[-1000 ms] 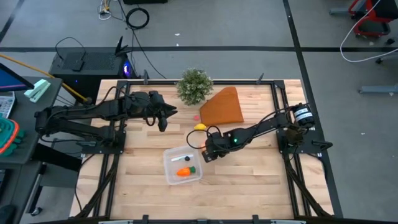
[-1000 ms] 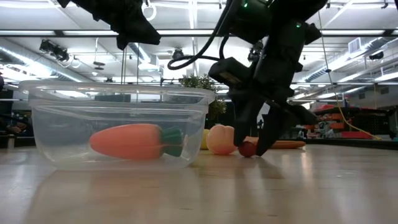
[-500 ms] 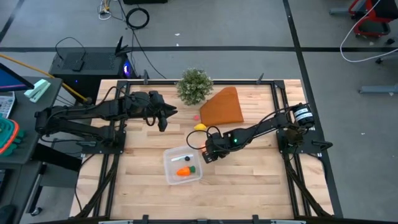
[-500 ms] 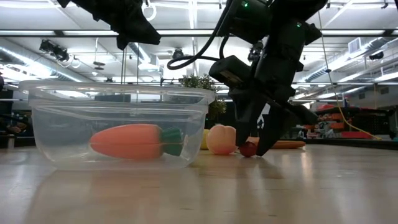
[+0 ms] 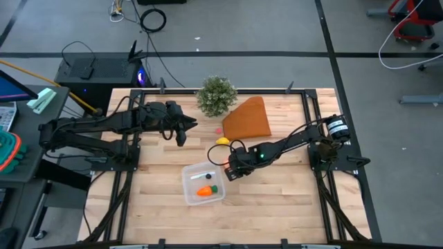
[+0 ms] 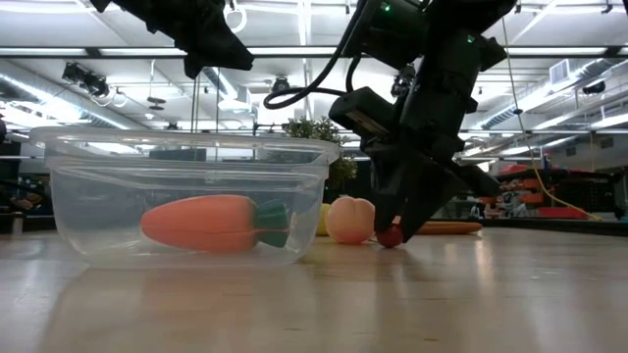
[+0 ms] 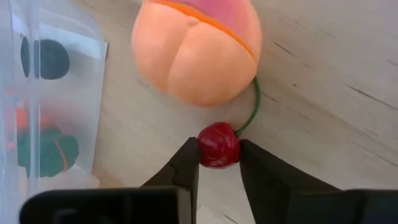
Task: Pick and placing Produce into tupperware
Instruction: Put the red cherry into the transparent bin
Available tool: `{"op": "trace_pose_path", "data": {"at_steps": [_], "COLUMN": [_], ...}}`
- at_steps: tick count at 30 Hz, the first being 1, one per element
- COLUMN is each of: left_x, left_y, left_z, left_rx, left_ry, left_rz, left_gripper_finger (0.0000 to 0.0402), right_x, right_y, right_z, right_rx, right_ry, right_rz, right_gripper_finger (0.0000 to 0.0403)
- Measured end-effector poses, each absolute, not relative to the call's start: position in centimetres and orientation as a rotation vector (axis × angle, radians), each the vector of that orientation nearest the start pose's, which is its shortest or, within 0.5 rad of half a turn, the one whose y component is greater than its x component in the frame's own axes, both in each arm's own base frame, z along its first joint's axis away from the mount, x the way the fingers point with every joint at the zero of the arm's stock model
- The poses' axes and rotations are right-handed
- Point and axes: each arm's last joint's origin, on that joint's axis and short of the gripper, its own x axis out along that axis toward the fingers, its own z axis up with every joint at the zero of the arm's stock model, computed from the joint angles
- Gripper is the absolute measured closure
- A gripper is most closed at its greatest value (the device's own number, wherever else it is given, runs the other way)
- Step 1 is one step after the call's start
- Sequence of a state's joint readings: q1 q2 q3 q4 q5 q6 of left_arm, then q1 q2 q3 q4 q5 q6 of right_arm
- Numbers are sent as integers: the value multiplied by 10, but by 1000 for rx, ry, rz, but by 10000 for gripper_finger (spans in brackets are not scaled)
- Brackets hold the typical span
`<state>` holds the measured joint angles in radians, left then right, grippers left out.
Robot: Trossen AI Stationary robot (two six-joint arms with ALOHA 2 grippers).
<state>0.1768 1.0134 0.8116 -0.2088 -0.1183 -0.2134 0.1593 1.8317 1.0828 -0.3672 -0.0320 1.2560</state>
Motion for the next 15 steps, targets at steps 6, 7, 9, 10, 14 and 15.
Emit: {"op": "trace_pose_path", "data": {"at_steps": [6, 7, 9, 10, 14, 15], "left_x": [217, 217, 217, 217, 217, 217], "left_y": [42, 42, 42, 42, 42, 42], "left_z": [299, 299, 299, 299, 298, 298], "left_rx": [-221, -221, -221, -221, -221, -221], "left_ry": [379, 379, 379, 379, 382, 382], "left_rz": [334, 334, 334, 334, 334, 334], "left_gripper_finger": [311, 311, 312, 314, 317, 316], "right_x": [346, 346, 346, 345, 343, 342], "right_y": [57, 57, 58, 58, 58, 58], "right_z": [149, 150, 151, 152, 165, 169], "right_rx": [1049, 1054, 1063, 1067, 1084, 1088], "right_ry": [1063, 1069, 1070, 1071, 1044, 1032], "right_rz": [-538, -532, -525, -524, -502, -493], "right_gripper_finger": [338, 338, 339, 339, 339, 339]}}
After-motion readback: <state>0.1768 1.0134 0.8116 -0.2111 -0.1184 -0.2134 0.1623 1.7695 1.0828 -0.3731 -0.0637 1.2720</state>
